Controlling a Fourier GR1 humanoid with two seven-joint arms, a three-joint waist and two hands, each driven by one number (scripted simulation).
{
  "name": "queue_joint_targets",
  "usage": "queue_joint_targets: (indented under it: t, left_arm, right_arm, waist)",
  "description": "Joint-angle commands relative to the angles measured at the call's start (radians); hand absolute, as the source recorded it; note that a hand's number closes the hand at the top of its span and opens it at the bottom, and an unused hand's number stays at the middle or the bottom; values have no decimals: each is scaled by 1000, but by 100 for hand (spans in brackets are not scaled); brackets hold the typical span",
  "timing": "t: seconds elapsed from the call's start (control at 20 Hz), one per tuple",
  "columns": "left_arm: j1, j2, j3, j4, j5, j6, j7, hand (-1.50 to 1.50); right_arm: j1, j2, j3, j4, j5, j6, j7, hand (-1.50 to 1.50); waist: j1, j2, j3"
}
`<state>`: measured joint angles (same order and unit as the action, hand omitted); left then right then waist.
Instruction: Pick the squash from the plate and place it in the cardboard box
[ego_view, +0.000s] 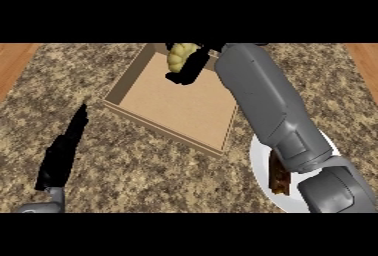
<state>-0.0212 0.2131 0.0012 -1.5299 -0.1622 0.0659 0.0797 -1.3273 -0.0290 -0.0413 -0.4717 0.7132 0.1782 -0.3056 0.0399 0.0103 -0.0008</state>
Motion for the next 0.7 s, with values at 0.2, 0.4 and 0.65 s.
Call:
queue_joint_targets:
  t: [0.2,0.4,0.65]
  left_arm:
    - [-40,32,27,-10,29,-48,15,0]
    - [-90,10,5,24,1,-33,32,0]
    - [-59,-15,-32,12,-15,-33,13,0]
  right_arm:
    - [-44,28,52,208,-29,-102,61,150]
    - [-23,29,86,257,-84,-158,39,-150]
    - [-12,29,68,281,-167,-162,-4,-150]
  waist:
    - [41,10,-1]
    - [58,16,-1]
    - [78,19,0]
